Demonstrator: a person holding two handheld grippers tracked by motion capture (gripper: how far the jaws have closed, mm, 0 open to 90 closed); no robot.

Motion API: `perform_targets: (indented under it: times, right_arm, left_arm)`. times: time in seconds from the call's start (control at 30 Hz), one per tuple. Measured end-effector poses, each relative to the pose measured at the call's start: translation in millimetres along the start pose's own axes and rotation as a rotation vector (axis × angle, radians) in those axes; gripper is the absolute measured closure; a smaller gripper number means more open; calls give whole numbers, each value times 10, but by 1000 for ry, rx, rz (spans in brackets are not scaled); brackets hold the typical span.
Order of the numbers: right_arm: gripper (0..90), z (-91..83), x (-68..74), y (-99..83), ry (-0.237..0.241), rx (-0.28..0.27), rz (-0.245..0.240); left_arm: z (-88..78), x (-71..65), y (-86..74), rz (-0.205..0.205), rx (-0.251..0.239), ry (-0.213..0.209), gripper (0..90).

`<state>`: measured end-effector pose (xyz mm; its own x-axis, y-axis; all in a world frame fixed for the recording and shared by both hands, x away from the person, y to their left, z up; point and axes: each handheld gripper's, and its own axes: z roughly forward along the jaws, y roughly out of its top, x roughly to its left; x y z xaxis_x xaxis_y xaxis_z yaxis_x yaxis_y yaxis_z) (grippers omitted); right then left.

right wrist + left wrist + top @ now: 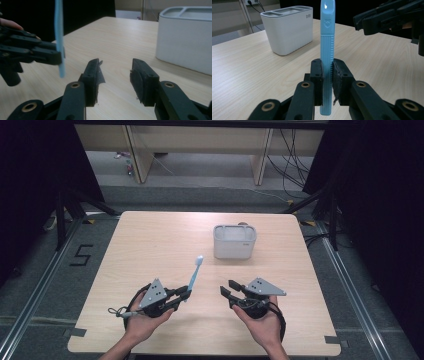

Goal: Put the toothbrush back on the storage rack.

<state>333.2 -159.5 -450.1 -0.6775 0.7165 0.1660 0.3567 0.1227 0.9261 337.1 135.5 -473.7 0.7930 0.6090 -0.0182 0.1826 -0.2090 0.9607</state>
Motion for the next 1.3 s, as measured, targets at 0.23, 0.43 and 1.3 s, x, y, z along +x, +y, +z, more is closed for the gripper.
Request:
perform_targets:
  times: [0.23, 0.43, 1.3]
  right_arm:
    - [591, 60, 95, 102, 43, -57, -5]
    - [597, 125, 196, 205, 75, -82, -8]
    - [849, 320, 353, 365, 109, -60, -1]
  left_arm:
    - [73, -37, 25, -2, -3, -4, 788]
    - [137, -68, 41, 3, 3, -12, 787]
    - [246, -172, 71, 37, -10, -22, 778]
